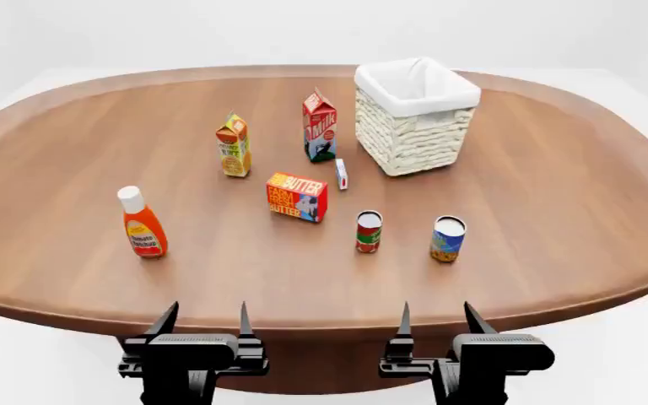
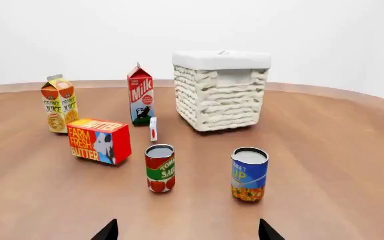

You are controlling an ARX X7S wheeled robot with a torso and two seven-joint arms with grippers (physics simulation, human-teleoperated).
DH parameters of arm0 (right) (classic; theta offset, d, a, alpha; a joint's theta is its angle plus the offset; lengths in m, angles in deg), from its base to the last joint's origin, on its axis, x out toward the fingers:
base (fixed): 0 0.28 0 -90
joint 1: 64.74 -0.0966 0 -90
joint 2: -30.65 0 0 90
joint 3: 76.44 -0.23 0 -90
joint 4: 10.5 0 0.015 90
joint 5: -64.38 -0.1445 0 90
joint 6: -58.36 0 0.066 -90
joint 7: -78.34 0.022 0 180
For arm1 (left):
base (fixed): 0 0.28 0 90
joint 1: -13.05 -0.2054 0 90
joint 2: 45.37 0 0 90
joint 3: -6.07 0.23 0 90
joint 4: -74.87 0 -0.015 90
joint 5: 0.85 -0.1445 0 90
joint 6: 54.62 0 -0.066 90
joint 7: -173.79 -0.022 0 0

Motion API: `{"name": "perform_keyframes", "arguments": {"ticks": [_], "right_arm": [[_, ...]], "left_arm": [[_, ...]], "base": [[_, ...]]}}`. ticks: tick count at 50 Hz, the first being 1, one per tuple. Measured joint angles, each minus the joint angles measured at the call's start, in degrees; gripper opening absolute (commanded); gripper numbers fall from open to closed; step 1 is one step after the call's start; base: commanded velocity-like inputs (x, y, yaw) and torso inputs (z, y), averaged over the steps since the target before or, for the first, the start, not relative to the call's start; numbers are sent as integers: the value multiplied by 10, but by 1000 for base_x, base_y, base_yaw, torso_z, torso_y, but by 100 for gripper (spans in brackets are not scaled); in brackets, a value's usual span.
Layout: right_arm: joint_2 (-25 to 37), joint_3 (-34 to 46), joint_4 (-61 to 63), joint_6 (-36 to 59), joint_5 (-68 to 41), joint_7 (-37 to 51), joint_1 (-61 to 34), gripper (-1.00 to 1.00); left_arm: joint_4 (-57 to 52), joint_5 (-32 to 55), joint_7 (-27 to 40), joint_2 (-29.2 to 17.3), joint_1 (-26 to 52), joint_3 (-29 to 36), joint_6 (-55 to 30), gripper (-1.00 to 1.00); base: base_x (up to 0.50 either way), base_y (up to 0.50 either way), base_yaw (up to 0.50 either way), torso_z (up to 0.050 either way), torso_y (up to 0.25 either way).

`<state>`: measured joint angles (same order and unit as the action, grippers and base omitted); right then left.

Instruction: Pick up the cream cheese box and the butter, and put them in the basket.

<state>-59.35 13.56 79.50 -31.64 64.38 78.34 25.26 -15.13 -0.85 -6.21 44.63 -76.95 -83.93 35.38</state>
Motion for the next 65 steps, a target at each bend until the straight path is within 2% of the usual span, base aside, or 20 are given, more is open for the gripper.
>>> {"name": "perform_keyframes", "arguments": {"ticks": [27,36,51,65], "right_arm": [[30,35,-14,-5,-33,35,-8,100],[37,43,-12,-2,-41,46,-7,100],[48,56,-12,-2,-52,58,-7,100],[57,66,-13,-5,-62,67,-8,100]], "left_arm": [[11,28,38,-29,4,37,11,100],[-56,51,57,-40,9,29,-10,100],[-282,159,113,-66,9,-65,-95,100],[-401,275,176,-94,15,-179,-156,100]], "base": [[0,0,0,0,0],[0,0,0,0,0],[0,0,0,0,0],[0,0,0,0,0]]}}
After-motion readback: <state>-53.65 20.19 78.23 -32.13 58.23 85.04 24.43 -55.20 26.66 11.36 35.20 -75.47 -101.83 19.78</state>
